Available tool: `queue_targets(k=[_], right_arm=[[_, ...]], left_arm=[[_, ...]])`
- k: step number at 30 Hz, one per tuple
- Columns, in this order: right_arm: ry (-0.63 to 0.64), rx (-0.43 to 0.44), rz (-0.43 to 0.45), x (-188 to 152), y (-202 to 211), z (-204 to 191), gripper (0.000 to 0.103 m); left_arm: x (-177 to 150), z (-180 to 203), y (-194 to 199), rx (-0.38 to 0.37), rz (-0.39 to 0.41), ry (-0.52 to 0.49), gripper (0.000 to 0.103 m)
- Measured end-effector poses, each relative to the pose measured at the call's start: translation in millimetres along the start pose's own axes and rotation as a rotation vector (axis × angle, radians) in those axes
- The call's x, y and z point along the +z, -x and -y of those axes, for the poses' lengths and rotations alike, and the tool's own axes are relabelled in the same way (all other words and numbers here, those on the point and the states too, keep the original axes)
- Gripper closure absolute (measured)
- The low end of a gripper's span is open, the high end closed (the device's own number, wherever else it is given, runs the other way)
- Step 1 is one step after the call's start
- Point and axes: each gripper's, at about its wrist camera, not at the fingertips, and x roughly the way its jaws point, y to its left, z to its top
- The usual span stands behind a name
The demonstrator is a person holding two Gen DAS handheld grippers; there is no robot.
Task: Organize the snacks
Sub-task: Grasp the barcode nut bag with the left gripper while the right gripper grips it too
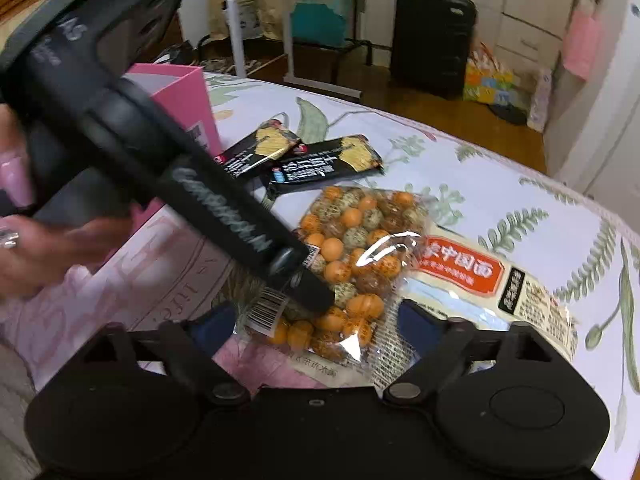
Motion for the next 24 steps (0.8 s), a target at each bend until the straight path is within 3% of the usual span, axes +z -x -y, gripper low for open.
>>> queue_targets(k=[2, 4, 7, 9, 12, 17, 24], right_arm=[[0.011, -0.022, 0.004, 1, -6, -3, 0.009], [0.006, -0.031, 0.009, 4, -15, -4, 0.005], [0.013, -0.03, 0.017, 3, -24, -7, 0.006], [0.005, -0.03, 0.017, 0, -25, -10, 0.014], [-0.085, -0.003, 0.025, -3, -18, -5, 0.024], [-0.132, -0.002, 0.029, -8, -14, -10, 0.028], [-0.213, 0.036, 0.035, -14, 6, -20, 0.029]], left_arm=[[3, -8, -4, 0.013, 0.034, 0.015, 0.038], [4, -21, -10, -0.043, 0.036, 0.086, 0.038], [4, -29, -18, -0.12, 0.011, 0.119, 0.052], [-1, -26, -20, -0.091, 0.028, 0.13, 0.059], [-13, -12, -14, -0.034, 0.043, 0.097, 0.059], [-24, 5, -6, 0.047, 0.049, 0.053, 0.059], [-35, 12, 13, 0.067, -0.002, 0.06, 0.059]])
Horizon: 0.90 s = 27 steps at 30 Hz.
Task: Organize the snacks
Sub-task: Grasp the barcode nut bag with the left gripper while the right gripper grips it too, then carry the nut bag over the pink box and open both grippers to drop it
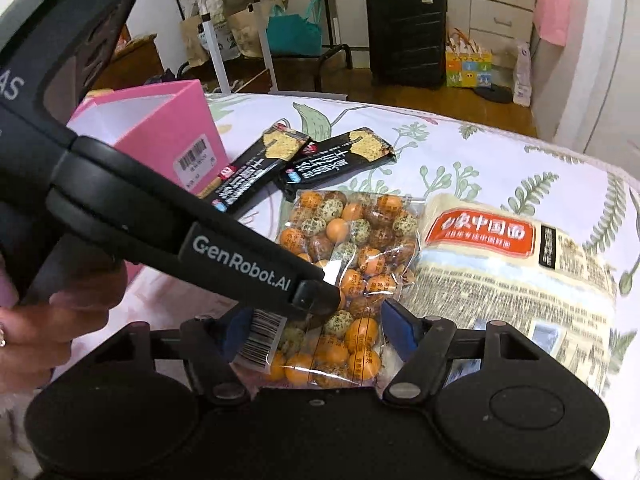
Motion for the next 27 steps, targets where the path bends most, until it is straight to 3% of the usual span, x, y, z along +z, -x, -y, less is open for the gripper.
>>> queue_targets(k=[7, 20, 27], right_arm=[[-0.035, 0.032, 0.007, -4, 21, -16, 0.029], [0.021, 0.059, 0.009, -4, 69, -64, 0.029], [0.071, 0.073, 0.055, 5, 92, -91, 0.029]], left_arm=[[-21, 4, 32, 0.029, 0.003, 0.022, 0.059], [-61, 6, 102, 0.052, 0.038, 0.046, 0.059], [-78, -1, 149, 0.056, 0.118, 0.054, 0.059]])
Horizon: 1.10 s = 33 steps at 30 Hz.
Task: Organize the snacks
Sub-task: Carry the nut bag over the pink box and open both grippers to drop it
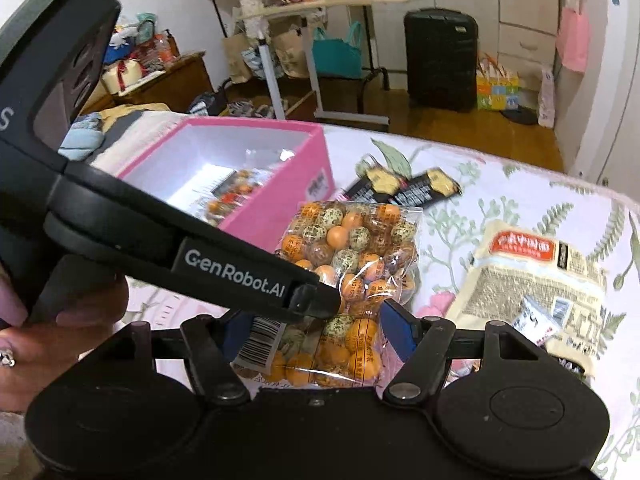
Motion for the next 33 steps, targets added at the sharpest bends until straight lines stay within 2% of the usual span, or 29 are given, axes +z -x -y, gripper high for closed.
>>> queue_targets(k=[8, 16, 20, 24, 30, 33], right_arm=[[0.122, 0.067, 0.047, 46, -10, -50, 0.029], [0.18, 0.204, 0.042, 103, -79, -100, 0.029], [0.186, 0.223, 0.037, 118, -114, -122, 0.029], [0.153, 0.232, 0.03, 117, -147, -136, 0.029], [0.095, 0.262, -0.006, 115, -185, -133, 0.029], [0.048, 0.279, -0.037, 113, -202, -123, 0.026]], left_arm=[[9, -49, 58, 0.056, 0.121, 0.058, 0.059], [35, -137, 82, 0.179, 0.194, 0.162, 0.059], [49, -181, 73, 0.204, 0.182, 0.212, 0.059], [60, -215, 56, 0.245, 0.143, 0.223, 0.059], [71, -249, 28, 0.249, 0.092, 0.23, 0.058], [73, -259, 18, 0.241, 0.059, 0.265, 0.057]])
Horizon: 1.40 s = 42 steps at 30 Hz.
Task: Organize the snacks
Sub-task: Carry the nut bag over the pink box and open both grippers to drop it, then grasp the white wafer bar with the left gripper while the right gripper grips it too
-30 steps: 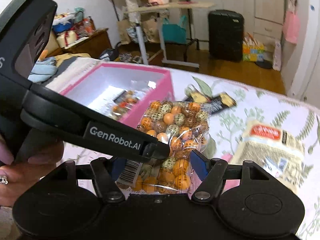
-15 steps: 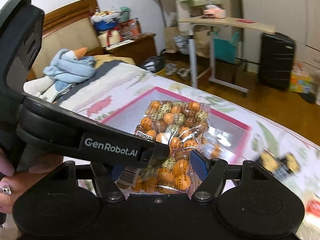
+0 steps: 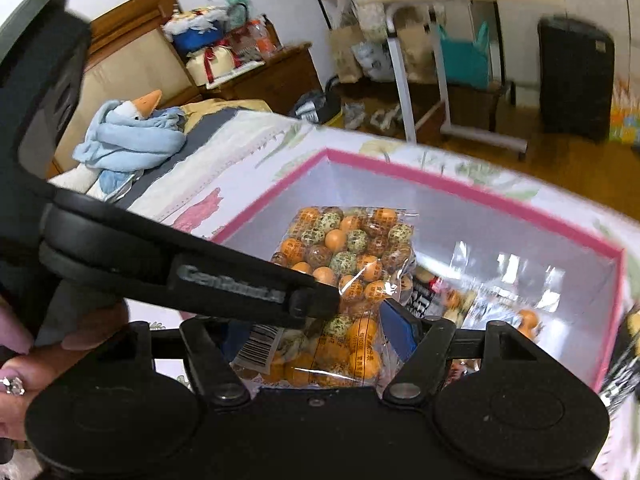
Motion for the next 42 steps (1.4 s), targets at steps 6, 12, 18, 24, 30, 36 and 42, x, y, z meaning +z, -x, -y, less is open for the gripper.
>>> queue_targets(k=[6, 12, 18, 24, 30, 36, 42], right_arm=[[0.019, -0.007, -0.009, -16, 16, 0, 0.025], [0.03, 0.012, 0.038, -29, 73, -2, 0.025], [0.025, -0.069, 0.085, -48, 140, 5, 0.025], [0.041, -0.18, 0.129, -68, 203, 13, 0.025], [0.017, -0.3, 0.174, -105, 242, 36, 0.024], [-0.148, -0.395, 0.153, -153, 244, 88, 0.024], [-0.263, -0.471, 0.134, -196, 238, 135, 0.024]], left_arm=[[-7, 4, 11, 0.067, 0.054, -0.051, 0.055], [-22, 12, 42, 0.051, 0.102, -0.077, 0.055], [-43, 37, 76, -0.032, 0.111, -0.148, 0.055], [-63, 89, 105, -0.125, 0.123, -0.26, 0.055], [-89, 155, 105, -0.229, 0.107, -0.376, 0.055], [-110, 219, 53, -0.364, -0.005, -0.444, 0.055], [-127, 279, -1, -0.451, -0.047, -0.492, 0.055]])
